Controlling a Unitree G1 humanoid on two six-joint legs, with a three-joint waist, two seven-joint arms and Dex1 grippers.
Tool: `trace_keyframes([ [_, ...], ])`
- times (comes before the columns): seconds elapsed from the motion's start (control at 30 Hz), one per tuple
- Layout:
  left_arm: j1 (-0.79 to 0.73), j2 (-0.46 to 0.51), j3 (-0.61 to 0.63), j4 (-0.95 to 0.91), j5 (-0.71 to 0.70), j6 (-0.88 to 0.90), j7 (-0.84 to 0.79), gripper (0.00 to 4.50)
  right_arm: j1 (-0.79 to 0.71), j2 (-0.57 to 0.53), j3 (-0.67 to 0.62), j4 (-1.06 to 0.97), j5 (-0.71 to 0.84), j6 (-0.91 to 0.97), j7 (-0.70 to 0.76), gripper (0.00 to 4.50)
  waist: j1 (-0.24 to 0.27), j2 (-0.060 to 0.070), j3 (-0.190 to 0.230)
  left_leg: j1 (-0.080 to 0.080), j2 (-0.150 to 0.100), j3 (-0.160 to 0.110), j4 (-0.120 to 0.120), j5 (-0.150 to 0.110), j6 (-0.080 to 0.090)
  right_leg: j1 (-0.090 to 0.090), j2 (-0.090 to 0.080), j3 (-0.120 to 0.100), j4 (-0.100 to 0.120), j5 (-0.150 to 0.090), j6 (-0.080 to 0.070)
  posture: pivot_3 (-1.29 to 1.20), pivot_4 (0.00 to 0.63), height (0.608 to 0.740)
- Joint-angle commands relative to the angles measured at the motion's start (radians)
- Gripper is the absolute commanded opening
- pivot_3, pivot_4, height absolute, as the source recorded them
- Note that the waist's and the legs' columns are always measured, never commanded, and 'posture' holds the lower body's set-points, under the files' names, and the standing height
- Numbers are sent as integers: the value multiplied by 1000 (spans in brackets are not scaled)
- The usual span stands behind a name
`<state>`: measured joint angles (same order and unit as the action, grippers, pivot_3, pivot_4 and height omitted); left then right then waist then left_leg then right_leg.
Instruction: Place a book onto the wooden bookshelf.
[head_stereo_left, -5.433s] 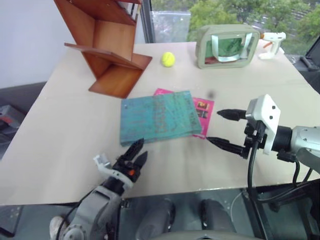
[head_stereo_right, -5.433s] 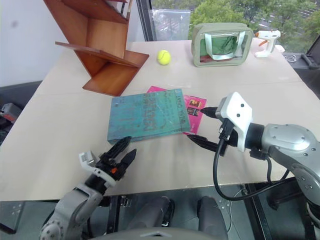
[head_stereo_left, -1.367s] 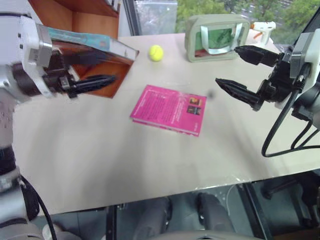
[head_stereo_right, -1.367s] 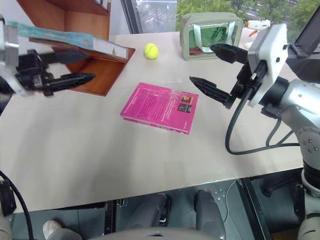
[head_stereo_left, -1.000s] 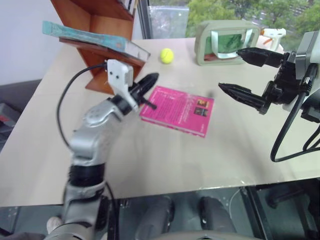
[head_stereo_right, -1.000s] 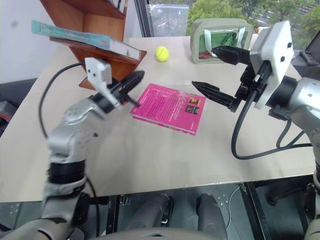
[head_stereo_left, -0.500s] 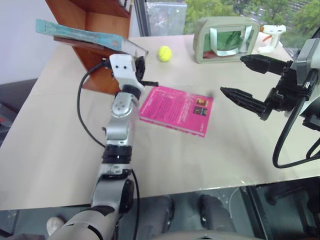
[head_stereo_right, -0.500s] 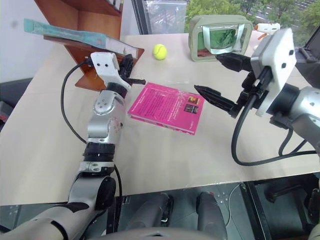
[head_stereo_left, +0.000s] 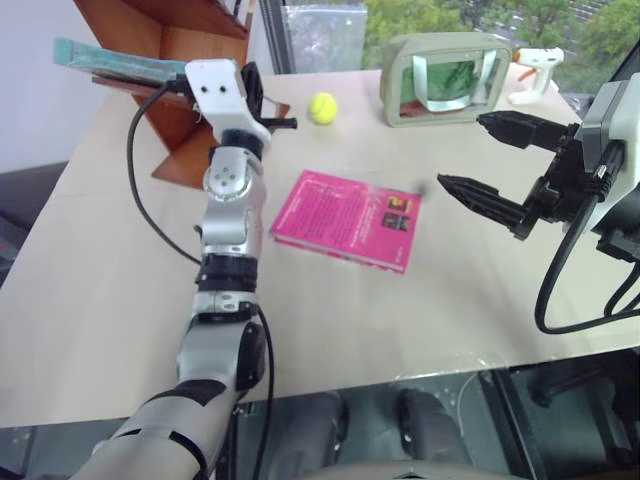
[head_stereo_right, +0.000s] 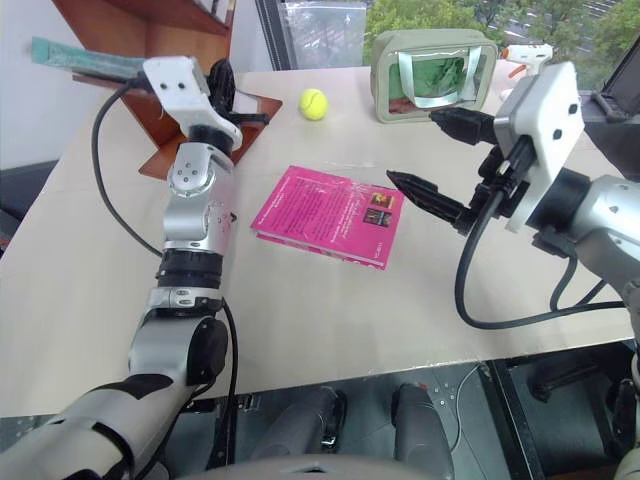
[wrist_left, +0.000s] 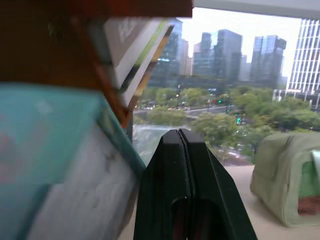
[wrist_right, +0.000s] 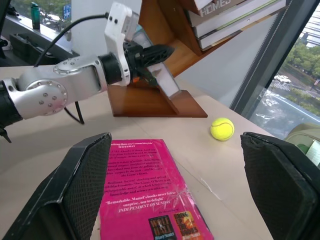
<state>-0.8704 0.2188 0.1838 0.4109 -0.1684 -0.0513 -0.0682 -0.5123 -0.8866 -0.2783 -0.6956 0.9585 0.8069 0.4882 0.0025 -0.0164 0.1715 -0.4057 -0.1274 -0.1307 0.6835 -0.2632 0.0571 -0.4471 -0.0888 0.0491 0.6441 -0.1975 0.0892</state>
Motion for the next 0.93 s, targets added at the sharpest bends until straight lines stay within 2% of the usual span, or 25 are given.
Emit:
trace_keyframes([
  [0.03, 22, -31, -55, -125, -83, 30, -150, 17, 2, -20, -43, -31, 18, 2, -20, 4241, 4, 0, 0, 0, 0, 0, 0, 0, 0, 0, 0, 0, 0, 0, 0, 0, 150, 740],
  [0.13, 99, -37, -127, -193, -110, 118, -275, 17, 50, -45, -15, -32, -45, 9, -23, 4241, 16, 0, 0, -1, -1, -1, 1, 0, 0, 0, -1, -2, -1, 0, 0, 0, 150, 740],
  [0.23, 190, 7, -156, -274, -198, 223, -438, 17, 143, -29, 21, -4, -112, 38, -70, 4241, 10, -1, -2, -2, -1, -2, 2, 0, 0, 0, -1, -2, -1, 0, 0, 0, 150, 740],
  [0.3, 236, 49, -156, -324, -228, 265, -502, 889, 223, -2, 26, 13, -152, 38, -100, 4500, 5, -1, -1, -2, -1, -1, 1, 0, 0, -1, -1, 0, 0, 0, 0, 0, 150, 740],
  [0.33, 256, 68, -145, -349, -248, 289, -524, 1227, 277, 7, 23, 7, -162, 33, -92, 4500, 5, -1, -2, -2, -1, -1, 1, 0, 0, -1, 0, 0, 0, 0, 0, 0, 150, 740],
  [0.43, 314, 134, -111, -412, -290, 358, -572, 2645, 420, 31, -1, -22, -188, 4, -62, 4500, 9, 0, -2, -1, 1, -1, 0, 0, 0, -1, 1, -1, 1, 0, 0, 0, 150, 740],
  [0.57, 468, 304, -15, -565, -399, 501, -661, 4437, 680, 35, -151, -106, -224, -22, -7, 4500, 8, 2, -3, 3, 1, 1, -2, 0, 0, 2, 1, 2, 0, 0, 0, 0, 150, 740],
  [0.77, 690, 500, 76, -638, -395, 516, -772, 4437, 887, 91, -370, -192, -227, -39, 20, 4500, 12, 2, -3, 14, 1, 3, -7, -1, 0, 11, 1, 4, -2, 0, 0, 0, 150, 740],
  [0.87, 729, 535, 85, -613, -390, 496, -816, 4437, 925, 106, -373, -217, -232, -42, 23, 4500, 15, 2, -3, 26, 2, 3, -12, -5, 2, 21, 1, 3, -5, -1, 0, 0, 150, 740],
  [0.93, 733, 538, 80, -612, -388, 494, -829, 4437, 935, 106, -350, -219, -260, -48, 20, 4500, 16, 2, -3, 27, 3, 2, -12, -6, 0, 25, 1, 1, -7, -1, 0, 0, 150, 740],
])
